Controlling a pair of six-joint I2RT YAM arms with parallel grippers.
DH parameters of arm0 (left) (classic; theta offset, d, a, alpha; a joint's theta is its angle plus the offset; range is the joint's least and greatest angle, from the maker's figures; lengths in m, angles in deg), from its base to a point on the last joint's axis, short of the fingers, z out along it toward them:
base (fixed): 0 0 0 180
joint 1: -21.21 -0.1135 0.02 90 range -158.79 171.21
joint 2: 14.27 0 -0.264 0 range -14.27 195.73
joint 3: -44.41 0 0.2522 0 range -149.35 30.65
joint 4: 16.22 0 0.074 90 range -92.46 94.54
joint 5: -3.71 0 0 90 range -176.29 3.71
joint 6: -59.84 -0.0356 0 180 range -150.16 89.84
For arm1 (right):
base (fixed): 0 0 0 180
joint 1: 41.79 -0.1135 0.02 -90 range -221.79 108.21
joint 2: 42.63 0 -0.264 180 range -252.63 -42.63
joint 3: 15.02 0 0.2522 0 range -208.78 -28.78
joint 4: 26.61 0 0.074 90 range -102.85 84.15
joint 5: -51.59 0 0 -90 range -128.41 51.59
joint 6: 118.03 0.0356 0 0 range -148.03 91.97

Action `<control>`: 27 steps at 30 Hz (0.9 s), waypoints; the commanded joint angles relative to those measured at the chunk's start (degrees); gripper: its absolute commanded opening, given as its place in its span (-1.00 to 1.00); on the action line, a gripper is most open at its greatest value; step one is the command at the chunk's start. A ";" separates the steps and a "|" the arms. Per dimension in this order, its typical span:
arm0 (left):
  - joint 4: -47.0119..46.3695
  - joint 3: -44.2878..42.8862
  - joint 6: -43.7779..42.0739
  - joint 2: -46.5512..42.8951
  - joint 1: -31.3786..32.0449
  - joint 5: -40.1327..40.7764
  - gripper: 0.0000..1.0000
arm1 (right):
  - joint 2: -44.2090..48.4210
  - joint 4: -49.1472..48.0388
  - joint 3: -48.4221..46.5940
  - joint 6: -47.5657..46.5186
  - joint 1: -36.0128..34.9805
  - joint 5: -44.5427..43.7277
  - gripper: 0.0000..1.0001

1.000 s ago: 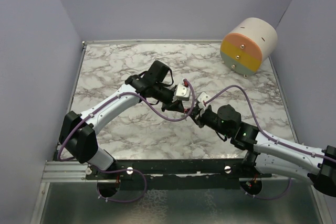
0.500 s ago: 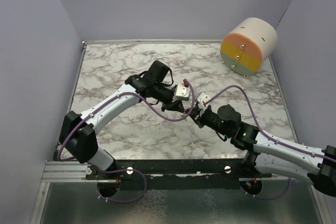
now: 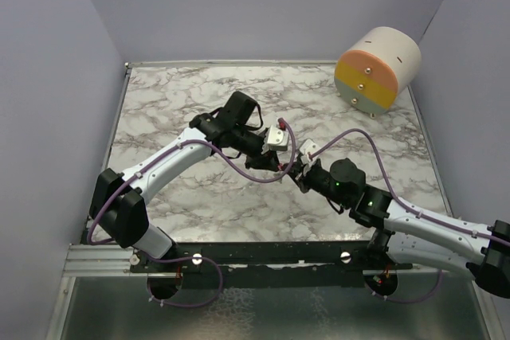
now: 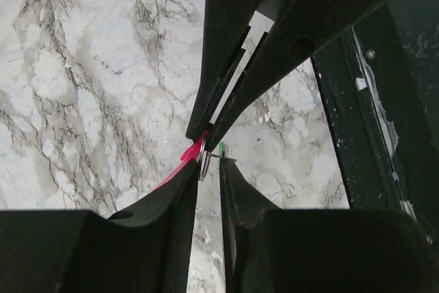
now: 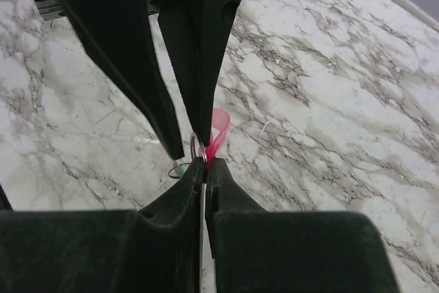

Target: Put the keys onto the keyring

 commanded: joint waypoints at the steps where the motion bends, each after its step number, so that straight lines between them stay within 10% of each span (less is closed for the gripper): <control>1: -4.35 -0.11 3.76 -2.15 0.24 2.06 -0.48 | 1.67 -2.63 -1.25 0.70 0.05 -1.38 -0.98; 19: -59.17 29.02 42.26 -24.30 -0.11 24.27 -0.16 | 7.38 -9.96 3.73 5.24 0.10 -11.56 -0.99; 27: -67.41 34.43 47.20 -24.16 0.24 24.13 -0.19 | 7.71 -17.46 5.78 6.67 0.04 -8.13 -0.99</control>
